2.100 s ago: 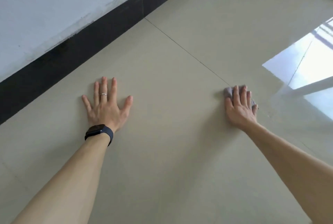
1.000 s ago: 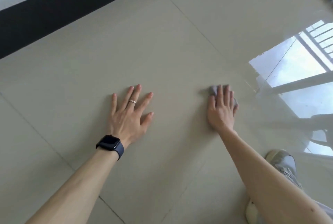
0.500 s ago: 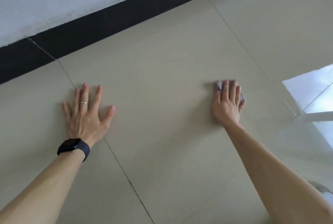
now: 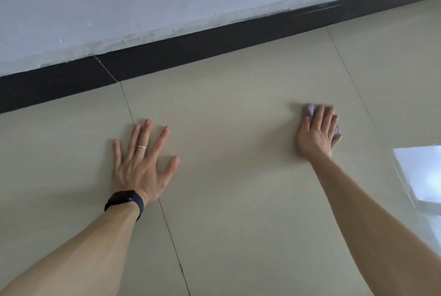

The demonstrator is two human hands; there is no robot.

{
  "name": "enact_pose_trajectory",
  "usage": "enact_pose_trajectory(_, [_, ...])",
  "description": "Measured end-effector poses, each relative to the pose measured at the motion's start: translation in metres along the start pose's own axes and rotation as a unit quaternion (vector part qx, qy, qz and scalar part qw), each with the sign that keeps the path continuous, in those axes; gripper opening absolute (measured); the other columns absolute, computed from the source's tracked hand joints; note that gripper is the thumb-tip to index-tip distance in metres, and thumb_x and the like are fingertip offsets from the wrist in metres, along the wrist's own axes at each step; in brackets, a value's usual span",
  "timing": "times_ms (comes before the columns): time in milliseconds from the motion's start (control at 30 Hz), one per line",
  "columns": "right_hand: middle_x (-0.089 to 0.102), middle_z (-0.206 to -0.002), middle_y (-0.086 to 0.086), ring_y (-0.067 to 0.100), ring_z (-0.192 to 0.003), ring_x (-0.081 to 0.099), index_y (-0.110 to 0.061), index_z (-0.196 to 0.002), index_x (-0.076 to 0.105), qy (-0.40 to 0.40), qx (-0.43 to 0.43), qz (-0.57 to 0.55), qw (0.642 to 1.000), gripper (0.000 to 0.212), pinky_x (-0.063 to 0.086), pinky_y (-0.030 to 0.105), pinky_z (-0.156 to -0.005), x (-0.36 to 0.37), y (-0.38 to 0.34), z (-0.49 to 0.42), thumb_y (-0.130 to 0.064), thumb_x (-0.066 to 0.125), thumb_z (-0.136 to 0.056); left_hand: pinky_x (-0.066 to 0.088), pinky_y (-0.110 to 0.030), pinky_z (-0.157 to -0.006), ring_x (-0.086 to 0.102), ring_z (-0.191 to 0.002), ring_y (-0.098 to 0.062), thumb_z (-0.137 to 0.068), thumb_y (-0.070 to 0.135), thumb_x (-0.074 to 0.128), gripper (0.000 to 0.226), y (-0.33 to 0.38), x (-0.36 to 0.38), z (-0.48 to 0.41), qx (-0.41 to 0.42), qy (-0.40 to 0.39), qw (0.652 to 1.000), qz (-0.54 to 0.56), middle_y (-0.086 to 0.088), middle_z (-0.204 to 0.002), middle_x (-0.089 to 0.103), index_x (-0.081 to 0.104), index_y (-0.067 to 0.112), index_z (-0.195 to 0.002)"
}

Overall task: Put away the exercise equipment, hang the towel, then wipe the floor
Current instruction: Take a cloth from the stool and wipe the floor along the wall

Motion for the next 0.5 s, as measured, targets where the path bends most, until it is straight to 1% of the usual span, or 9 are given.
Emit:
enact_pose_trajectory(67, [-0.009, -0.167, -0.003, 0.016, -0.154, -0.01, -0.026, -0.16, 0.005, 0.011, 0.074, -0.019, 0.997, 0.06, -0.006, 0.055, -0.121, 0.01, -0.021, 0.01, -0.041, 0.024, -0.106, 0.005, -0.056, -0.121, 0.001, -0.153, -0.016, -0.089, 0.071, 0.023, 0.073, 0.0, 0.0, -0.001, 0.004, 0.008, 1.0, 0.001, 0.01, -0.166, -0.008, 0.006, 0.046, -0.155])
enact_pose_trajectory(133, [-0.006, -0.168, -0.002, 0.016, -0.154, -0.008, -0.026, -0.16, 0.008, 0.009, -0.111, 0.033, 0.993, 0.059, -0.009, 0.052, -0.121, 0.035, -0.081, 0.048, -0.042, 0.023, -0.106, 0.006, -0.057, -0.12, 0.002, -0.153, -0.016, -0.09, 0.069, 0.023, 0.072, 0.0, -0.001, -0.003, 0.007, 0.008, 1.0, 0.005, 0.009, -0.166, -0.006, 0.008, 0.045, -0.156])
enact_pose_trajectory(233, [0.004, -0.168, -0.004, 0.014, -0.154, -0.001, -0.028, -0.159, 0.017, -0.085, -0.483, 0.148, 0.859, 0.057, -0.003, 0.046, -0.124, 0.068, -0.139, 0.11, -0.048, 0.015, -0.106, 0.006, -0.058, -0.12, 0.002, -0.153, -0.017, -0.09, 0.068, 0.023, 0.072, 0.001, -0.001, -0.004, 0.018, 0.007, 1.0, -0.001, 0.007, -0.167, -0.005, 0.008, 0.043, -0.156])
enact_pose_trajectory(267, [0.01, -0.167, -0.004, 0.014, -0.154, 0.004, -0.028, -0.158, 0.022, -0.091, -0.535, 0.161, 0.824, 0.057, 0.003, 0.046, -0.125, 0.065, -0.144, 0.099, -0.049, 0.015, -0.106, 0.006, -0.058, -0.12, 0.002, -0.153, -0.017, -0.09, 0.068, 0.022, 0.072, 0.001, 0.0, -0.004, 0.018, 0.007, 1.0, -0.003, 0.007, -0.167, -0.005, 0.008, 0.042, -0.156])
enact_pose_trajectory(300, [0.014, -0.167, -0.003, 0.014, -0.154, 0.008, -0.027, -0.158, 0.025, -0.074, -0.534, 0.165, 0.826, 0.056, 0.008, 0.046, -0.124, 0.056, -0.142, 0.073, -0.048, 0.017, -0.106, 0.006, -0.058, -0.12, 0.003, -0.153, -0.018, -0.09, 0.068, 0.023, 0.073, 0.0, 0.0, -0.005, 0.018, 0.007, 1.0, -0.003, 0.006, -0.167, -0.005, 0.008, 0.042, -0.156])
enact_pose_trajectory(333, [0.014, -0.167, -0.003, 0.015, -0.154, 0.009, -0.027, -0.158, 0.024, -0.045, -0.484, 0.154, 0.861, 0.056, 0.008, 0.046, -0.125, 0.042, -0.14, 0.037, -0.047, 0.019, -0.106, 0.006, -0.058, -0.12, 0.003, -0.153, -0.018, -0.09, 0.068, 0.023, 0.073, -0.001, 0.0, -0.005, 0.017, 0.008, 1.0, -0.003, 0.006, -0.167, -0.005, 0.008, 0.042, -0.156])
enact_pose_trajectory(400, [0.003, -0.168, -0.002, 0.015, -0.154, 0.0, -0.025, -0.16, 0.013, -0.016, -0.254, 0.091, 0.963, 0.057, 0.0, 0.047, -0.123, 0.012, -0.124, -0.046, -0.044, 0.02, -0.106, 0.007, -0.058, -0.12, 0.005, -0.153, -0.018, -0.089, 0.068, 0.025, 0.073, 0.002, -0.001, -0.007, 0.02, 0.014, 1.0, -0.006, 0.006, -0.167, -0.003, 0.01, 0.042, -0.156])
enact_pose_trajectory(433, [-0.003, -0.168, -0.002, 0.016, -0.154, -0.005, -0.024, -0.16, 0.007, -0.021, -0.123, 0.057, 0.99, 0.059, -0.004, 0.049, -0.122, 0.003, -0.117, -0.077, -0.043, 0.02, -0.106, 0.007, -0.058, -0.12, 0.005, -0.153, -0.018, -0.089, 0.068, 0.026, 0.074, 0.002, -0.001, -0.006, 0.018, 0.016, 1.0, -0.006, 0.006, -0.167, -0.003, 0.01, 0.042, -0.156])
enact_pose_trajectory(500, [-0.009, -0.168, -0.001, 0.017, -0.154, -0.008, -0.021, -0.16, 0.002, -0.006, 0.046, 0.015, 0.999, 0.062, -0.006, 0.055, -0.12, -0.002, -0.125, -0.102, -0.042, 0.021, -0.105, 0.008, -0.058, -0.12, 0.006, -0.153, -0.017, -0.088, 0.068, 0.028, 0.075, 0.0, 0.0, -0.006, 0.013, 0.024, 1.0, -0.003, 0.006, -0.167, -0.002, 0.01, 0.043, -0.156])
Point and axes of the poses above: each hand's wrist, its own z-axis away from the middle knuckle, its own x-axis out of the palm, y = z × x, the point moved 8 cm from there along -z, towards the middle knuckle
